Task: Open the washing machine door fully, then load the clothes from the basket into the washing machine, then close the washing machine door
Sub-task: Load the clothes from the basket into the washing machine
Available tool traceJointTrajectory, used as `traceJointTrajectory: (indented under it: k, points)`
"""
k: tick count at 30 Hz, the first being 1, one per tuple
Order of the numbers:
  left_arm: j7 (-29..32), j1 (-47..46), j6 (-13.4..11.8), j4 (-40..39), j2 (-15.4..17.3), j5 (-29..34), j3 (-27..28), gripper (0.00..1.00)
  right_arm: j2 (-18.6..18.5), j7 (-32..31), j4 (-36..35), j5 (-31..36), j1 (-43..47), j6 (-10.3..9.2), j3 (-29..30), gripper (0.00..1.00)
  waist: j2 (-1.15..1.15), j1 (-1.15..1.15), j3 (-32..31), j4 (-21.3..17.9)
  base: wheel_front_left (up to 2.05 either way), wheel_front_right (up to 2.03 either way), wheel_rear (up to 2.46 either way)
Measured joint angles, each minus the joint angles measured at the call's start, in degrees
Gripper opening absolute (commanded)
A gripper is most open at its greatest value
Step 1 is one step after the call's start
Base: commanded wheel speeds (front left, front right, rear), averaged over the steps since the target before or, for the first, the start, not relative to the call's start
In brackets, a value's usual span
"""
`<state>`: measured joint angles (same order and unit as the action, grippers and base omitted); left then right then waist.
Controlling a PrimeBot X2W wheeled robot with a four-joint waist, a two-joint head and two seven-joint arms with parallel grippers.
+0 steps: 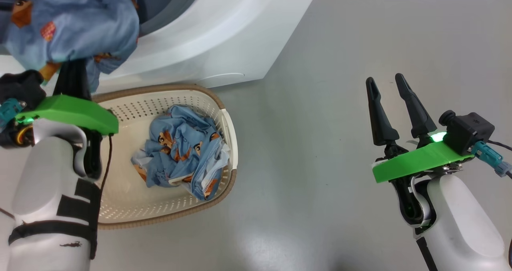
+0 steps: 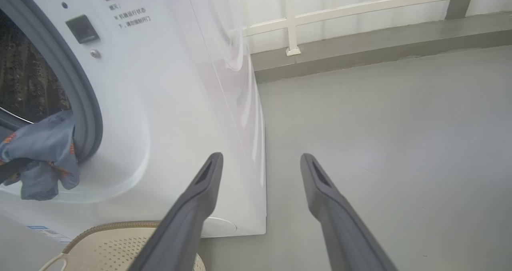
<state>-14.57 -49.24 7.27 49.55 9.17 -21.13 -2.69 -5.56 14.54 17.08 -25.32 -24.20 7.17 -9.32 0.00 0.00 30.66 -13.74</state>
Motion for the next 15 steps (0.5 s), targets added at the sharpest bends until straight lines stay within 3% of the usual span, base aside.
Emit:
traceJointTrajectory:
  k: [8, 15]
  points:
    - [0.0, -1.4, 0.0, -3.5, -0.3, -1.6, -2.1, 0.00, 0.0, 0.0, -0.1, 0.0, 0.0, 0.00, -0.4, 1.00, 0.00, 0.00, 0.0, -0.1, 0.00, 0.00, 0.00]
    - [1.4, -12.5, 0.0, 1.9, 1.8, -1.4, -3.0, 0.00, 0.0, 0.0, -0.5, -0.3, 0.0, 0.00, -1.3, 1.00, 0.00, 0.00, 1.7, -1.6, 0.00, 0.00, 0.00]
